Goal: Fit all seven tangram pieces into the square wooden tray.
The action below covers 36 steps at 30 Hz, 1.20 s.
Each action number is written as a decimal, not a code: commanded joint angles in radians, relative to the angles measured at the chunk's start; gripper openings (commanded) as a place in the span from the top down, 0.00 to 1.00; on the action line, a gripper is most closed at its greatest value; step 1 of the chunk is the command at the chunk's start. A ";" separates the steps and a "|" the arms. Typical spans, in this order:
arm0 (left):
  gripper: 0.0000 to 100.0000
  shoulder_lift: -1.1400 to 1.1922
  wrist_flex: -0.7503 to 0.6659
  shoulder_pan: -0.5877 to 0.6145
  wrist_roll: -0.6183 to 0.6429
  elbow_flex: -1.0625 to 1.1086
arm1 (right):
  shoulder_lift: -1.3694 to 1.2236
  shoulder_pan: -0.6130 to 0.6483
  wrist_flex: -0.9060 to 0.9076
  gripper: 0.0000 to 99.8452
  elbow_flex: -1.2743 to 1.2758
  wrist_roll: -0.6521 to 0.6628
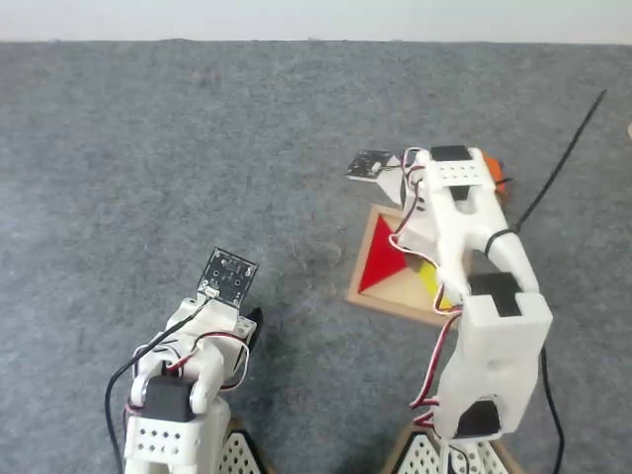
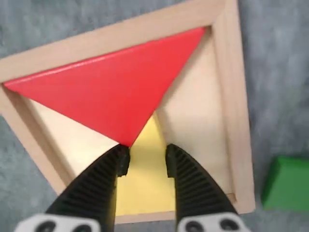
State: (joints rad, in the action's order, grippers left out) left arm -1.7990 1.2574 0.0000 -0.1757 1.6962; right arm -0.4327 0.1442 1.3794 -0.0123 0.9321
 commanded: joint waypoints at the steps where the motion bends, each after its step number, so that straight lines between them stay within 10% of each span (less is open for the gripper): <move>1: 0.82 -0.020 0.006 -0.002 0.008 -0.013 | 0.170 -0.024 0.087 0.99 -0.026 -0.003; 10: 0.82 -0.020 0.006 -0.002 0.008 -0.013 | 0.377 -0.028 0.237 0.99 -0.003 -0.002; 19: 0.82 -0.020 0.006 -0.002 0.008 -0.013 | 0.387 0.054 0.019 0.99 0.342 -0.014; 30: 0.82 -0.020 0.006 -0.002 0.008 -0.013 | 0.392 -0.145 -0.143 0.79 0.126 -0.519; 36: 0.82 -0.020 0.006 0.002 0.008 -0.013 | 0.222 -0.104 -0.259 0.80 0.141 -0.580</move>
State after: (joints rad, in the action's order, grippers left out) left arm -1.7990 1.2574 -0.0015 -0.1757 1.6962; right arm -0.1718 0.0138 1.1738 0.1718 0.3828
